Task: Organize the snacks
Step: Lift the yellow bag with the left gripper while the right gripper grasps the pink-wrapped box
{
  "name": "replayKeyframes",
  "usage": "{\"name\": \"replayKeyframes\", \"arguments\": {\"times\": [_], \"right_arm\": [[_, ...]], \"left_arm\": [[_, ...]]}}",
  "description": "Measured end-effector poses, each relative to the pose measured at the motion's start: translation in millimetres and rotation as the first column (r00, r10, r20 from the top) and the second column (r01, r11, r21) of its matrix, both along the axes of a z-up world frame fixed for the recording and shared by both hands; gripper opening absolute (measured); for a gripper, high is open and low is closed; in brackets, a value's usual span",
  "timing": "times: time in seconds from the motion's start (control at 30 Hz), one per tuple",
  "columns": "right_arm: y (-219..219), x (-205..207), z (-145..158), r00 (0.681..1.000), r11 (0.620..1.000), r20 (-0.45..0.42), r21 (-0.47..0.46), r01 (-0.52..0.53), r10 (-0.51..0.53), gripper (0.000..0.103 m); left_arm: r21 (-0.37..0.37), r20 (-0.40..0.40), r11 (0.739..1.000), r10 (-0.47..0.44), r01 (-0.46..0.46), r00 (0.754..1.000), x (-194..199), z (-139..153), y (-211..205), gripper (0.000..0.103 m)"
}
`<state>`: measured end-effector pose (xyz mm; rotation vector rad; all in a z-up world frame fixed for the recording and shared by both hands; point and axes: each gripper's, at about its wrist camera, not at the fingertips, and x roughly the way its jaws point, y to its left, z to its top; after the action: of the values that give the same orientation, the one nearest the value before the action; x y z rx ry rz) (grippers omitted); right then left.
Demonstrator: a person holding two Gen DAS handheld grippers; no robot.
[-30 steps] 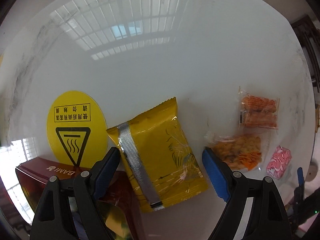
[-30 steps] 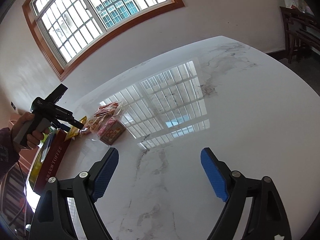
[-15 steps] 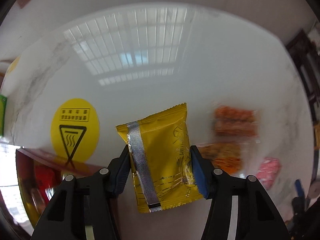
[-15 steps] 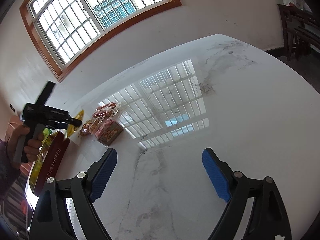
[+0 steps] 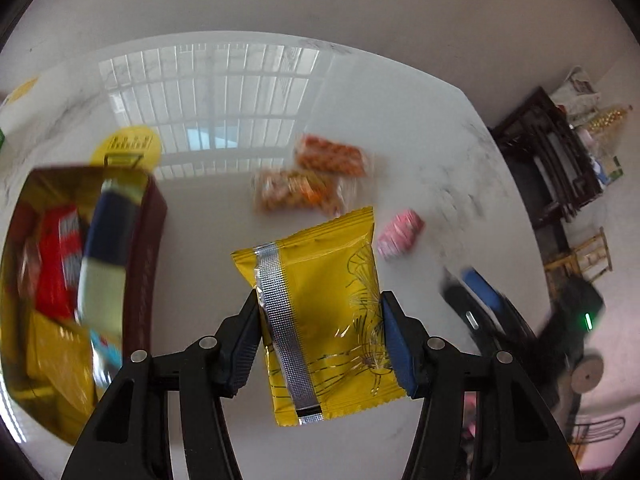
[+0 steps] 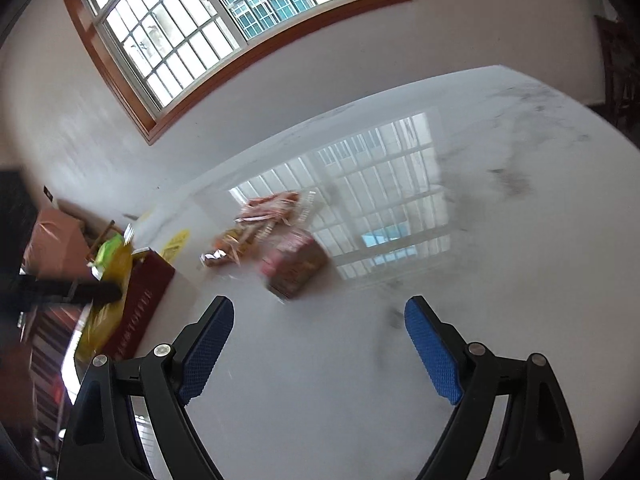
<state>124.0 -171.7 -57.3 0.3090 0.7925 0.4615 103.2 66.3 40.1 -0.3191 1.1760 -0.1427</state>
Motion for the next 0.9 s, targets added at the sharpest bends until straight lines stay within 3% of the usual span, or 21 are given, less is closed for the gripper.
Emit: {"name": "replayKeyframes", "arguments": {"times": [0.1, 0.3, 0.47, 0.7, 0.9], "right_arm": [[25, 17, -2, 1.000, 1.000, -0.016, 0.007, 0.012, -0.012, 0.086], [52, 41, -6, 0.996, 0.996, -0.046, -0.064, 0.067, -0.070, 0.083], [58, 51, -14, 0.993, 0.991, -0.082, -0.114, 0.074, -0.084, 0.046], [42, 35, -13, 0.997, 0.992, -0.068, -0.126, 0.030, -0.038, 0.042], [-8, 0, -7, 0.994, 0.984, -0.047, -0.150, 0.093, -0.101, 0.041]], "left_arm": [[-0.006, 0.006, 1.000, 0.012, -0.012, 1.000, -20, 1, 1, 0.057], [-0.029, -0.003, 0.999, 0.043, -0.043, 0.999, -48, -11, 8, 0.057], [-0.015, -0.002, 0.999, 0.050, -0.050, 0.999, -60, -16, 12, 0.057], [0.017, 0.036, 0.998, 0.067, -0.068, 0.997, -71, -7, 17, 0.057], [0.002, 0.082, 0.994, 0.110, -0.110, 0.991, -96, 8, 31, 0.057]]}}
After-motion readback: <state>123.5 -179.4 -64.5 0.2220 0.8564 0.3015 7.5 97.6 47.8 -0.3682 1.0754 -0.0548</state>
